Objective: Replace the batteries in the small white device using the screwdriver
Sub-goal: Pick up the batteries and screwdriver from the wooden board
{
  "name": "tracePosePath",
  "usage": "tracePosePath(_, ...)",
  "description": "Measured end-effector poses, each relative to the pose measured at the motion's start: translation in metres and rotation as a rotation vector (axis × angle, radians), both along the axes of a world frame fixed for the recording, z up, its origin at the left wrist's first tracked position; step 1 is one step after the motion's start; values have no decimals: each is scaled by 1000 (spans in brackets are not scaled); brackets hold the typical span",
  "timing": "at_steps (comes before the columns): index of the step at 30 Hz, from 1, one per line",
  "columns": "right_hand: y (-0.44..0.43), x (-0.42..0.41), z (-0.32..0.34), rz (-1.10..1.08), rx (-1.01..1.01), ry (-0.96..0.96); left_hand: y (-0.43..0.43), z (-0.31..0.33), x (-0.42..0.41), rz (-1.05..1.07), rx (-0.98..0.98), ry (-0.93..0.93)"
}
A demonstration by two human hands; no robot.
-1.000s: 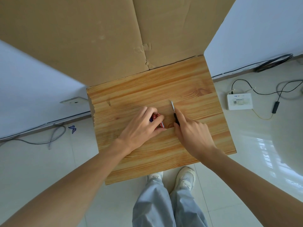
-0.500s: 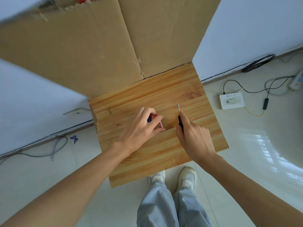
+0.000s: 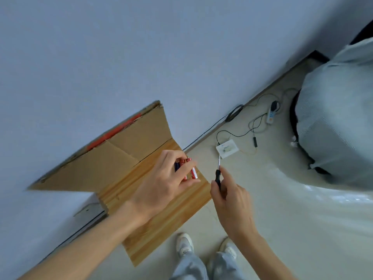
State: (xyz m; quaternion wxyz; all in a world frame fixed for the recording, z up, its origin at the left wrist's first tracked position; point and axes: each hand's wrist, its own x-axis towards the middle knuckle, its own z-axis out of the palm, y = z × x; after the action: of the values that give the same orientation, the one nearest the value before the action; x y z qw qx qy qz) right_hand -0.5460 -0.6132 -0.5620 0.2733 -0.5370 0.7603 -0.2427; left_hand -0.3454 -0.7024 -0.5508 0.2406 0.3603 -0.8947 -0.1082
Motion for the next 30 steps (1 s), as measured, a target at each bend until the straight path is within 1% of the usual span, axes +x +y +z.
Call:
tracePosePath(4,10,-51,81,-169,-106,-79,-4,77,-71,-69,-8,44)
tracePosePath(7,24,-102,138,-305,-197,-178,0,132,-134,-149,-52,59)
tracePosePath(11,60,-180,208,-479,-302,-281,17,196,-226,-292,-118,64)
tracePosePath(14,97,-237,251,-535,-363,-345,41,233,-299,-412,-192,91)
tracePosePath(16,123,-273,270,-573,-427,-375,59,251,-348,-491,-241,113)
tracePosePath(19,164,-324,293,-709,-524,-415,85,275,-420,-603,-276,160)
tracePosePath(23,218,-391,315,-894,-629,-444,118,311,-514,-749,-303,212)
tracePosePath(25,243,-424,324,-994,-688,-487,134,327,-558,-835,-310,238)
tracePosePath(30,294,-491,348,-1162,-853,-537,170,353,-669,-1043,-322,287)
